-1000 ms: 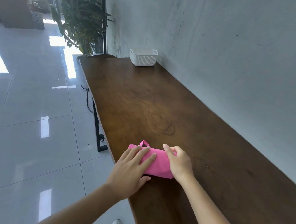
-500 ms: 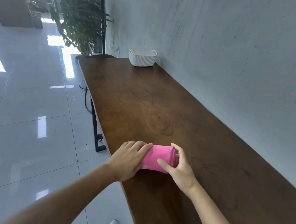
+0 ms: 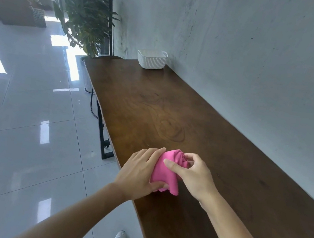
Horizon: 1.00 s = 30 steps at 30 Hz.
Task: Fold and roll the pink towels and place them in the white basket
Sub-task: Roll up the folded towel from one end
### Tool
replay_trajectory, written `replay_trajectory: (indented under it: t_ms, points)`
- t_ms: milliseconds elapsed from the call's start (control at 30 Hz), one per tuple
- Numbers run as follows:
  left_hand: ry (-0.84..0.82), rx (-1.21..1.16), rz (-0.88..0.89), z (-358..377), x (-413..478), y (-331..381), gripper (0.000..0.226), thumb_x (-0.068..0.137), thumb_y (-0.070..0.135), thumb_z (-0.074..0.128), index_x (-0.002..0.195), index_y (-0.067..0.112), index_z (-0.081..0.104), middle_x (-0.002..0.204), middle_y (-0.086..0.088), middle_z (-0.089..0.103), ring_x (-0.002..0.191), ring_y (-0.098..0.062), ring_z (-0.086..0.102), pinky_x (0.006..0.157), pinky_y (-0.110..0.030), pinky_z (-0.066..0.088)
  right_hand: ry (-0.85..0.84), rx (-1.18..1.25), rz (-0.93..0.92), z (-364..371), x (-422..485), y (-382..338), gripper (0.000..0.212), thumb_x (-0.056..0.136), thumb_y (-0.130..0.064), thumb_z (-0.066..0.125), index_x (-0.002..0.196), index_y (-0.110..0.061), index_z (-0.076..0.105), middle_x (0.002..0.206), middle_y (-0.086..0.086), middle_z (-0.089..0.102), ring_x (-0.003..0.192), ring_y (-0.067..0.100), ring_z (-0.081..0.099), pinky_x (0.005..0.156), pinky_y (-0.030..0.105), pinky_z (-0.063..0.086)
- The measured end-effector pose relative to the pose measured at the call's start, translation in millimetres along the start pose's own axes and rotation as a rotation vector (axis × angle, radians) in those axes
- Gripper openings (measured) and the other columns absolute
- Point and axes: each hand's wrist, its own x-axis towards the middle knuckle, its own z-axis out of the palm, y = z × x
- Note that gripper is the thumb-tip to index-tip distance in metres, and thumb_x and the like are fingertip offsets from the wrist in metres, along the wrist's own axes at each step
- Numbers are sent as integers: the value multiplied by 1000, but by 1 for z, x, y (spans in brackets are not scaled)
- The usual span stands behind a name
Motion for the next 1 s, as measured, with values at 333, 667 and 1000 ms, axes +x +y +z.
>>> replay_trajectory:
  t_ms: [333, 667, 1000]
  points:
    - [46, -468, -138, -9, 2, 6, 84, 63, 58, 87, 126, 36, 35, 111, 23, 56, 101, -1, 61, 81, -26, 60, -56, 73, -41, 0, -9, -24, 48, 96, -65, 41, 126, -32, 59, 116, -12, 65, 107, 10, 63, 84, 23, 56]
    - [151, -1001, -275, -21, -1, 19, 86, 69, 56, 84, 136, 36, 35, 117, 19, 59, 110, -17, 66, 88, -46, 61, -278, 291, 6, -15, -17, -6, 45, 100, -56, 45, 120, -21, 66, 109, -2, 75, 104, 16, 71, 102, 40, 50]
    - [380, -1018, -422, -26, -1, 31, 78, 62, 69, 79, 126, 40, 46, 107, 23, 62, 100, -9, 68, 77, -34, 63, -353, 427, 106, -7, -47, 17, 39, 83, -29, 76, 115, -9, 66, 106, 7, 75, 103, 23, 71, 96, 38, 57]
